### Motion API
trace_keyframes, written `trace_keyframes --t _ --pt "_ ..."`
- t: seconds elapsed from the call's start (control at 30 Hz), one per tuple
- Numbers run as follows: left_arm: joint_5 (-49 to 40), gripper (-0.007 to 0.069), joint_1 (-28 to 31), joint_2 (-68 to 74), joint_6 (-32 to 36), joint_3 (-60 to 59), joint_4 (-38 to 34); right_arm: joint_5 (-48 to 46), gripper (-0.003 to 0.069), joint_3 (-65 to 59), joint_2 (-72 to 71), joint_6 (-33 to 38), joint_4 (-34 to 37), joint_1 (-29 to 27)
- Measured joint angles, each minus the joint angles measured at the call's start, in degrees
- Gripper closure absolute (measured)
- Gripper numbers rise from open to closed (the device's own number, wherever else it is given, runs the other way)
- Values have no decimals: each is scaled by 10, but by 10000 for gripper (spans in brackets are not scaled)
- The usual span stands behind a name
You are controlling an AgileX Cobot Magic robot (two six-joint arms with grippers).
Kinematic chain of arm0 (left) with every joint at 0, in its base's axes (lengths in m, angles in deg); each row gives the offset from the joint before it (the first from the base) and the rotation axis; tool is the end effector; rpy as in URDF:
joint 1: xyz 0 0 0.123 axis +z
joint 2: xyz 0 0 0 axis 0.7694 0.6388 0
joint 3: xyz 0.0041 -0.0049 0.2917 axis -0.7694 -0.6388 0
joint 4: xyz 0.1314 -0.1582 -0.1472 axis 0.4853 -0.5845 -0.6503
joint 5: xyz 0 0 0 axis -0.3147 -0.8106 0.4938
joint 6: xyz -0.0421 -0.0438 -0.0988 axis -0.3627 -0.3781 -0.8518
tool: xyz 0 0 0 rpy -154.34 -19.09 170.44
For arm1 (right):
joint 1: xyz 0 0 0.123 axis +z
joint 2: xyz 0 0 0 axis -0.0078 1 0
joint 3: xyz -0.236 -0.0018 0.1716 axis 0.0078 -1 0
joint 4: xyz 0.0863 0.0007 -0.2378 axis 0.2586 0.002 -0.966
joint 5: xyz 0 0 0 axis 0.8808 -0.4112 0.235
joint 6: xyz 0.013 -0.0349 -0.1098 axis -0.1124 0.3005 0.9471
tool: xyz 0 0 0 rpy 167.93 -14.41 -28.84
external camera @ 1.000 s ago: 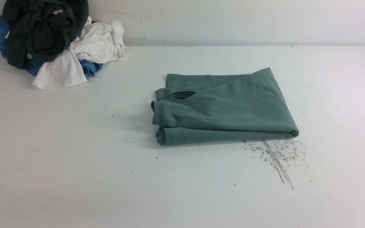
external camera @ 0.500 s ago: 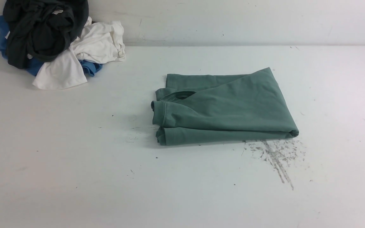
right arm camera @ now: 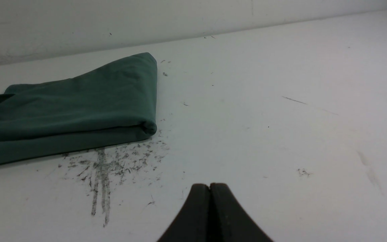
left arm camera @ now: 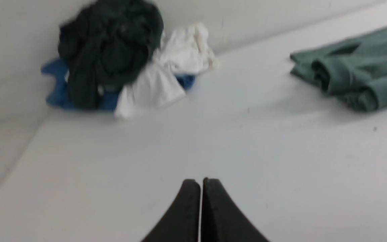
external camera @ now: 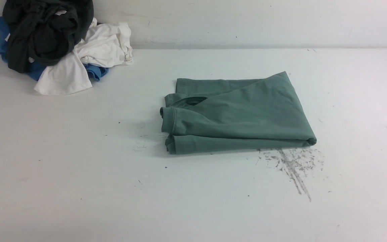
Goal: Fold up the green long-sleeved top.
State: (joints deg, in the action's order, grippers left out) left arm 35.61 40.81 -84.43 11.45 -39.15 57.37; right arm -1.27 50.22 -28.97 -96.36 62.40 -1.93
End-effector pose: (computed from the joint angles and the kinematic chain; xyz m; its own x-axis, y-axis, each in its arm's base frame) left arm 0.0732 -0.0018 0.1758 -0.1940 0.1802 -0.9643 0.1094 0.9808 0.1613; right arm 0.0713 -0.0038 0.1661 -0.2749 0.1368 -0.9517 0.0792 0.9897 0.1193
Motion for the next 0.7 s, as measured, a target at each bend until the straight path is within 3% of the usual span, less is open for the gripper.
trace_keyframes --t 0.13,0.5,0.7 --pt "-46 632 3 0 -22 -2 -30 0 673 0 0 0 0 0" --pt "-48 632 3 0 -24 -2 -37 0 673 0 0 0 0 0" --pt "-22 632 6 0 36 -3 -81 0 673 0 0 0 1 0"
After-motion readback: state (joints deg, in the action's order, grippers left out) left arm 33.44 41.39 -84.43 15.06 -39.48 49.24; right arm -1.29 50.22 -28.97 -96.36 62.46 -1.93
